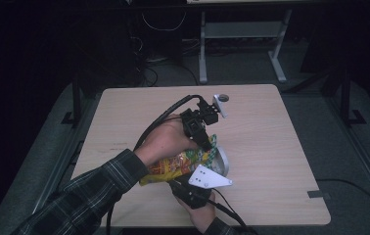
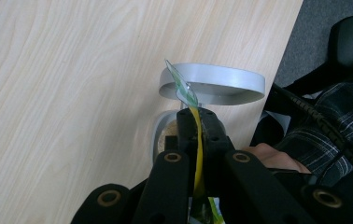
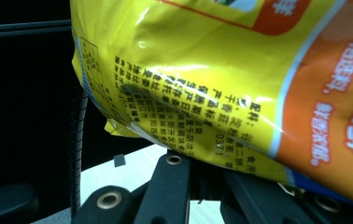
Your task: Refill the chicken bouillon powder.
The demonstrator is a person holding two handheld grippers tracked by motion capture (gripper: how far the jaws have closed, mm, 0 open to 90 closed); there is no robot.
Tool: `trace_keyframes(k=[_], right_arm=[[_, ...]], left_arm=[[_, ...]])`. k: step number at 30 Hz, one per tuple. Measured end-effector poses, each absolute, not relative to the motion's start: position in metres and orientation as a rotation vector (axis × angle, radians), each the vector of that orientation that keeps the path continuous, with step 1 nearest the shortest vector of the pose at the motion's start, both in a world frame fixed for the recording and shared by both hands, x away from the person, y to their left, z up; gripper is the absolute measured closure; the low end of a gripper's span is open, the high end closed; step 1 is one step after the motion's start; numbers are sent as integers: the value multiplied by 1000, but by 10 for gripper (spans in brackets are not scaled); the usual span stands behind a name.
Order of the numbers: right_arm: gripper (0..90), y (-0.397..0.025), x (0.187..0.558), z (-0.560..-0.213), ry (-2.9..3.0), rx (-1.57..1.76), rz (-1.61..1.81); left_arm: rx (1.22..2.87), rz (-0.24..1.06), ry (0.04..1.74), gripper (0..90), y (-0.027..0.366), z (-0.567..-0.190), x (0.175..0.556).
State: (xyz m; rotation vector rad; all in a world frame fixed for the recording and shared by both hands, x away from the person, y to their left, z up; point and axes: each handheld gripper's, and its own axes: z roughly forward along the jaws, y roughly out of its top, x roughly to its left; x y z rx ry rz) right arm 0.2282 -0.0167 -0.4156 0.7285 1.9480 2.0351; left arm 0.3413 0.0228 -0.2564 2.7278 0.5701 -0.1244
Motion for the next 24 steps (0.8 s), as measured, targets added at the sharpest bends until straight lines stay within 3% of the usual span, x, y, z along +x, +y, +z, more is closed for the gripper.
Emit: trace_keyframes(k=[24], right_arm=[[900,-18,228,-415,1946,718,2043]], left_arm=[[2735,-131,577,895,21,-256,342]])
